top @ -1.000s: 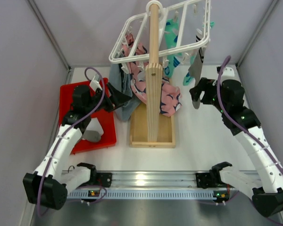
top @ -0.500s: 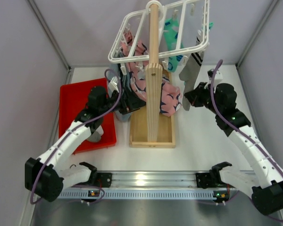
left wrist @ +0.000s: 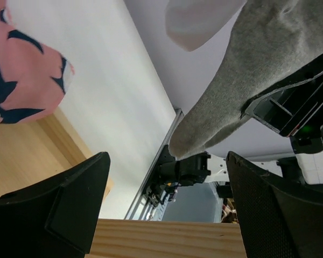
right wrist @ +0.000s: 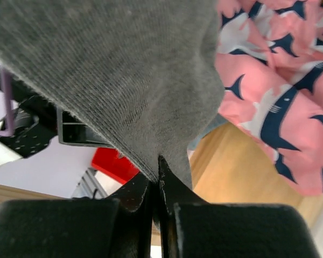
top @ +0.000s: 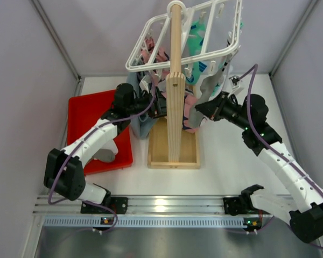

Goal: Remove the socks clipped to the hanger

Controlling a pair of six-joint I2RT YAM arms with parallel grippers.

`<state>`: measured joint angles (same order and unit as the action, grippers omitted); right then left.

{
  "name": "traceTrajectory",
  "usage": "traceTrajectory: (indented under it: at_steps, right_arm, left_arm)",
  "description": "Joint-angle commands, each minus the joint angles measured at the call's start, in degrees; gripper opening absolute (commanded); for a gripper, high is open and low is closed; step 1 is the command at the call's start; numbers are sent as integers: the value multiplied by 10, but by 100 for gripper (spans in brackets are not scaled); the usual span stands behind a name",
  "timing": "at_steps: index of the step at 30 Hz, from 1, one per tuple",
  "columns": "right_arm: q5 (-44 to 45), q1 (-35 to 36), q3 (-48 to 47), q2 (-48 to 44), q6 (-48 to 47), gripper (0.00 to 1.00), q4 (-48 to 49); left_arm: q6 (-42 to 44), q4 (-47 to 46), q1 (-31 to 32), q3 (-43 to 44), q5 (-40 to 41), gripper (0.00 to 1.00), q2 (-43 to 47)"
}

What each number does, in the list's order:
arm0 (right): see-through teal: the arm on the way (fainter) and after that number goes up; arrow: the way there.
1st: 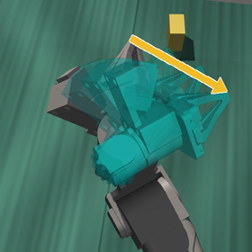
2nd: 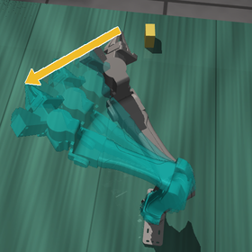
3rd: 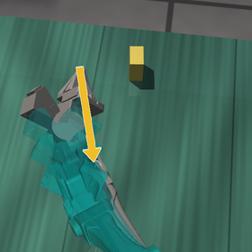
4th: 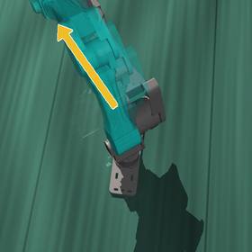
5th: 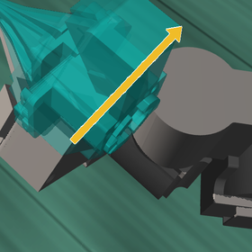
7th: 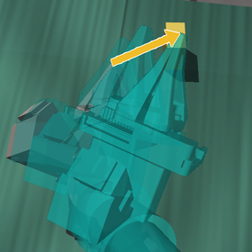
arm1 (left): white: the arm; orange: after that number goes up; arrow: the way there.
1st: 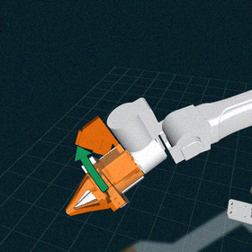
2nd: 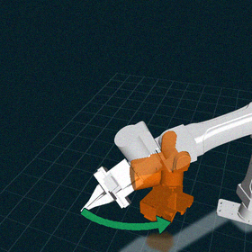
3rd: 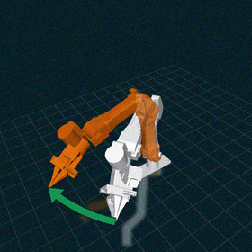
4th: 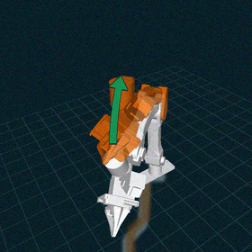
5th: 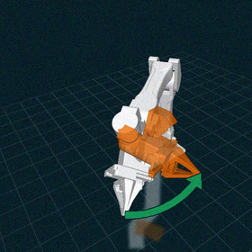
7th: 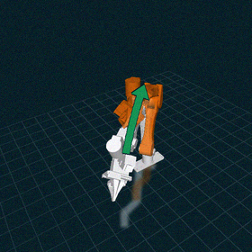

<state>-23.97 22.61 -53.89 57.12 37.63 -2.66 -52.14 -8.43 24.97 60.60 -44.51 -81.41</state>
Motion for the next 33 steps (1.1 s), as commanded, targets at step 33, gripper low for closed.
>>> traceTrajectory:
  at_steps: [33]
  right_arm:
    - [226,228,-111,26,42,0,2]
  left_arm:
    - [-9,-85,39,51,-163,64,66]
